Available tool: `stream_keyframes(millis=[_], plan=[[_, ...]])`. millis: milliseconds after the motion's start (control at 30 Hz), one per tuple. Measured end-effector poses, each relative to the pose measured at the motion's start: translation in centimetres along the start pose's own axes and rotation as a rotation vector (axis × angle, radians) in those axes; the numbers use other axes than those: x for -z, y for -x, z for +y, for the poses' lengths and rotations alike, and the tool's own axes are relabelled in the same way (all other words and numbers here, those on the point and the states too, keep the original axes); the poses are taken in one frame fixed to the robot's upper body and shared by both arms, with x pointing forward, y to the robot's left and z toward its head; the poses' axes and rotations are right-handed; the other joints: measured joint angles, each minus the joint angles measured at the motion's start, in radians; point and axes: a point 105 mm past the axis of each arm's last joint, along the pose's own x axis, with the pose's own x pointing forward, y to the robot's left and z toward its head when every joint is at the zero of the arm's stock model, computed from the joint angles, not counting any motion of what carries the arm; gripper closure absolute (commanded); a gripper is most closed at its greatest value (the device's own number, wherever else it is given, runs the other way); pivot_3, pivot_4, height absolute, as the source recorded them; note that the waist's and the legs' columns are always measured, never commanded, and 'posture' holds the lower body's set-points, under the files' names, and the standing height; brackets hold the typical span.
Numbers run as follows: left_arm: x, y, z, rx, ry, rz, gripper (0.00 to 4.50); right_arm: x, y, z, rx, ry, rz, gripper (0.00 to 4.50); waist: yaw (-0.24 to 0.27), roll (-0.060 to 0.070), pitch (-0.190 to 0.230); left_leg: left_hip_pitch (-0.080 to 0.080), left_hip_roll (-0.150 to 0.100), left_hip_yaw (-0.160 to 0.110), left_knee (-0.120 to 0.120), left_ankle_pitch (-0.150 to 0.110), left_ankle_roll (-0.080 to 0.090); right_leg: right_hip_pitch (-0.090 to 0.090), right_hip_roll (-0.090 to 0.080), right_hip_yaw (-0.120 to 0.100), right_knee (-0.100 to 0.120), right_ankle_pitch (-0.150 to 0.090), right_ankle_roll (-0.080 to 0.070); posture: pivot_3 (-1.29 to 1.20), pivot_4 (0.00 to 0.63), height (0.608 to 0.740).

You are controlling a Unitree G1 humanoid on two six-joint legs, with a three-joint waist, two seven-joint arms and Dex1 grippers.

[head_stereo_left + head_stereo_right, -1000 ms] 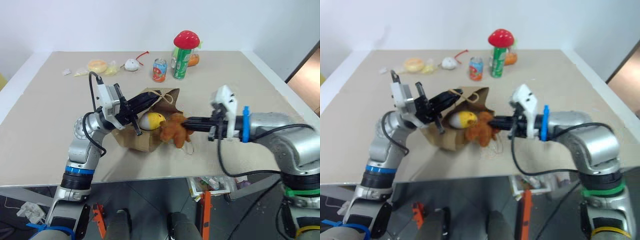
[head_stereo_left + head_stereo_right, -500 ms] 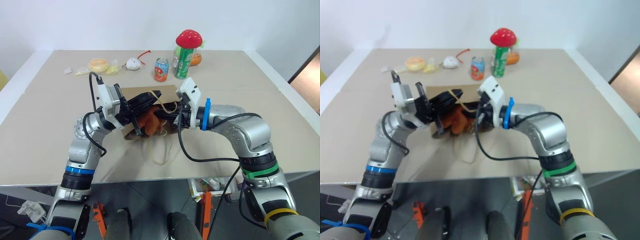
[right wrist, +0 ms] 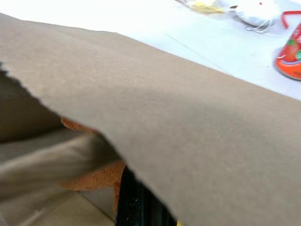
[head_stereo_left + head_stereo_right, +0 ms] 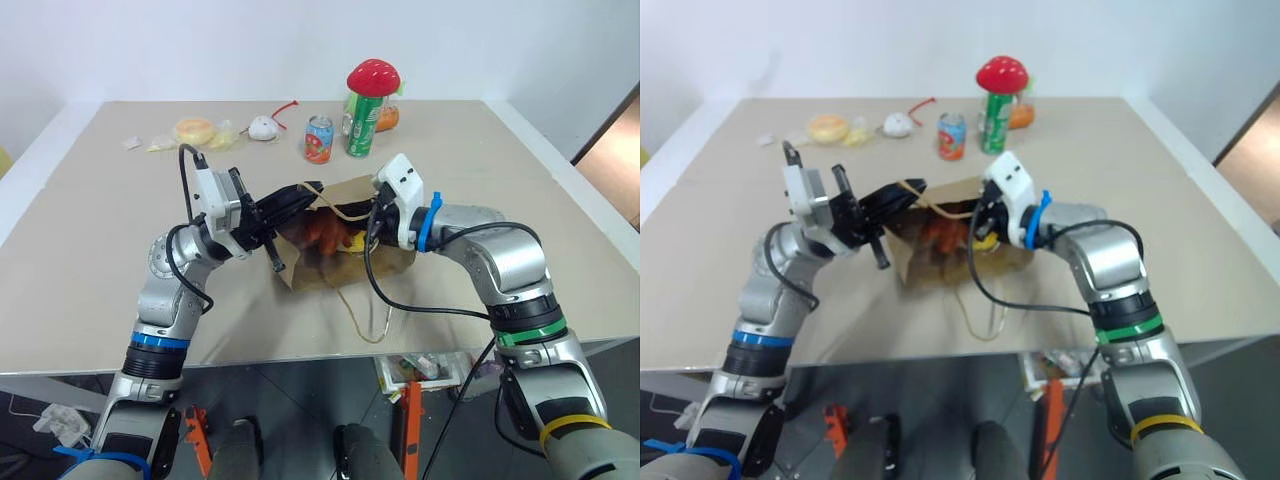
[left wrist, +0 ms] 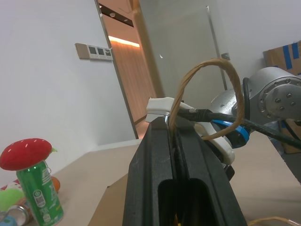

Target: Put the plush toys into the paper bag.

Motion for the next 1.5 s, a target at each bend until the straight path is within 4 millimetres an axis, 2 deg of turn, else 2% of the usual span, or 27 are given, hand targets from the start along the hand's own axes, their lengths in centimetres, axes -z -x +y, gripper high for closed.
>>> stream_keyframes(millis=[133, 167, 200, 300, 367, 500, 633, 800, 1033, 1100, 1167, 1267, 1400, 1500], plan=[[0.0, -0.1, 0.0, 0.000, 0.004, -0.004, 4.50, -0.3, -0.7, 0.7, -0.013, -0.015, -0.021, 2.67, 0.001, 0.000, 0.000, 0.000, 0.000, 0.000, 0.000, 0.000, 0.000, 0.000, 0.000, 0.000, 0.000, 0.000, 0.000, 0.00, 0.150, 0.740], [0.1, -0.1, 0.0, -0.002, 0.008, -0.003, 4.50, -0.4, -0.8, 0.9, -0.019, -0.014, -0.027, 2.06, 0.001, 0.000, 0.000, 0.000, 0.000, 0.000, 0.000, 0.000, 0.000, 0.000, 0.000, 0.000, 0.000, 0.000, 0.000, 0.00, 0.150, 0.740], [0.1, -0.1, 0.0, -0.002, 0.008, -0.003, 4.50, -0.5, -0.8, 1.0, -0.021, -0.013, -0.029, 1.76, 0.001, 0.000, 0.000, 0.000, 0.000, 0.000, 0.000, 0.000, 0.000, 0.000, 0.000, 0.000, 0.000, 0.000, 0.000, 0.00, 0.150, 0.740], [0.1, -0.1, 0.0, 0.002, 0.009, -0.005, 4.50, -0.8, -0.6, 1.6, -0.041, -0.012, -0.035, 0.27, 0.001, 0.000, 0.000, 0.000, 0.000, 0.000, 0.000, 0.000, 0.000, 0.000, 0.000, 0.000, 0.000, 0.000, 0.000, 0.00, 0.150, 0.740], [0.1, -0.2, -0.1, 0.004, 0.009, -0.008, 4.50, -0.8, -0.3, 2.0, -0.059, -0.011, -0.034, 0.27, 0.002, 0.000, 0.000, 0.000, 0.000, 0.000, 0.000, 0.000, 0.000, 0.000, 0.000, 0.000, 0.000, 0.000, 0.000, 0.00, 0.150, 0.740], [0.1, -0.3, -0.1, 0.013, 0.013, -0.013, 4.50, -1.7, 1.8, 2.1, -0.103, 0.015, -0.051, 0.27, 0.005, 0.000, 0.000, -0.001, 0.000, 0.000, 0.000, 0.000, 0.000, 0.000, 0.000, 0.000, 0.000, 0.000, 0.000, 0.00, 0.150, 0.740], [0.2, -0.4, -0.1, 0.014, 0.014, -0.014, 4.50, -2.1, 4.7, 4.1, -0.218, 0.103, -0.059, 0.27, 0.004, 0.000, 0.000, -0.001, 0.000, -0.001, 0.000, 0.000, 0.000, 0.000, 0.000, 0.000, 0.000, -0.001, 0.000, 0.00, 0.150, 0.740], [0.2, -0.5, -0.1, 0.016, 0.016, -0.017, 4.50, -1.4, 6.3, 5.6, -0.295, 0.118, -0.049, 0.27, 0.003, 0.000, 0.000, 0.000, 0.000, -0.001, 0.001, 0.000, 0.000, 0.000, 0.000, 0.000, 0.000, 0.000, -0.001, 0.00, 0.150, 0.740], [0.3, -0.4, 0.0, 0.013, 0.013, -0.015, 4.50, -1.7, 10.2, 3.6, -0.214, 0.131, -0.057, 0.27, 0.005, 0.000, 0.000, 0.000, 0.000, -0.001, 0.002, 0.000, -0.001, 0.001, 0.000, 0.000, 0.000, 0.000, -0.001, 0.00, 0.150, 0.740], [0.3, -0.5, 0.0, 0.015, 0.013, -0.015, 4.50, -1.0, 11.4, 3.2, -0.186, 0.128, -0.021, 0.27, 0.006, 0.000, 0.000, 0.000, 0.000, -0.001, 0.002, 0.000, -0.001, 0.002, 0.000, 0.000, 0.000, 0.000, 0.000, 0.00, 0.150, 0.740], [0.2, -0.4, 0.1, 0.013, 0.011, -0.013, 4.50, 0.9, 12.6, 2.8, -0.165, 0.086, 0.050, 0.27, 0.007, 0.000, 0.000, 0.000, 0.000, -0.001, 0.002, 0.000, -0.001, 0.002, 0.000, 0.000, 0.000, -0.001, 0.000, 0.00, 0.150, 0.740], [0.2, -0.3, 0.1, 0.012, 0.009, -0.011, 4.50, 3.7, 13.6, 3.4, -0.178, -0.018, 0.117, 0.27, 0.007, 0.000, 0.000, 0.000, -0.001, -0.002, 0.002, 0.000, -0.001, 0.002, 0.000, 0.000, 0.000, -0.001, 0.000, 0.00, 0.150, 0.740], [0.2, -0.3, 0.1, 0.012, 0.010, -0.010, 4.50, 5.0, 13.5, 4.7, -0.204, -0.079, 0.130, 0.27, 0.004, 0.000, 0.000, 0.002, -0.001, -0.003, 0.002, 0.000, -0.001, 0.003, 0.001, 0.000, 0.000, 0.000, -0.001, 0.00, 0.150, 0.740], [0.3, -0.3, 0.2, 0.012, 0.010, -0.010, 4.50, 6.1, 12.2, 5.8, -0.226, -0.136, 0.120, 0.27, 0.003, -0.001, 0.000, 0.003, -0.001, -0.004, 0.002, -0.001, -0.001, 0.003, 0.001, 0.000, 0.000, 0.002, -0.002, 0.00, 0.150, 0.740]])
